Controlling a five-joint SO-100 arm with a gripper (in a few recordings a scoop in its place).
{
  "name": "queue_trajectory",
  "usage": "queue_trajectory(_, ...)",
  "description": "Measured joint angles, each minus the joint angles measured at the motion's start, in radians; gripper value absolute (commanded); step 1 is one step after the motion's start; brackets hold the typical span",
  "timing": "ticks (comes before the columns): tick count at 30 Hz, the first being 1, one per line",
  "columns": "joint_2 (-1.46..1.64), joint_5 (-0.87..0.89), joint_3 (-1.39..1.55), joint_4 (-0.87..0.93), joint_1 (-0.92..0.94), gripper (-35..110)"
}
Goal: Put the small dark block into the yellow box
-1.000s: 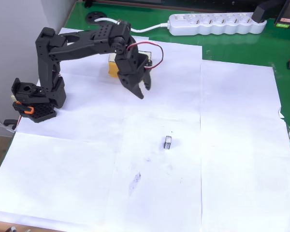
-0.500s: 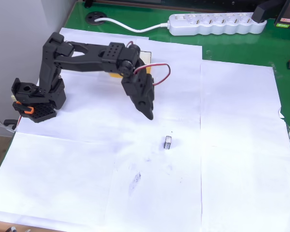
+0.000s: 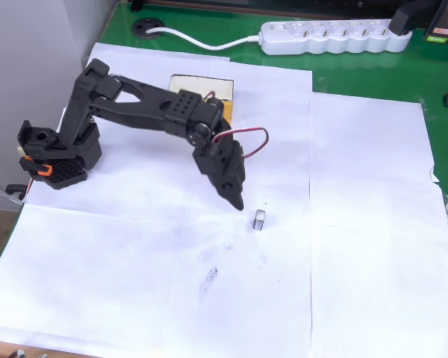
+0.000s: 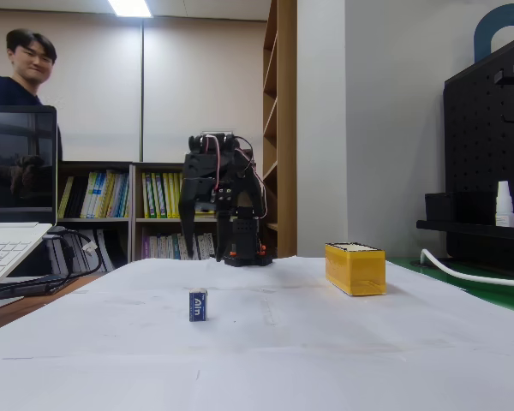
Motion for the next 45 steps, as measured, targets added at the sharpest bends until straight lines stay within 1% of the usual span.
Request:
queue_trajectory(5,0.006,0.0,0.0,-0.008,0.005,18)
queue_trajectory(18,0.041,-0.008,-0.002,-0.106,0.043,19)
queue_trajectory(32,0.117,-0.008,-0.002,-0.187,0.015,21)
queue_trajectory(37,0.156,-0.008,-0.002,-0.241,0.018,20)
queue_trajectory(42,0.179,-0.008,-0.002,-0.253,-0.011,20)
queue_trajectory(45,0.196,-0.008,-0.002,-0.282,-0.002,18)
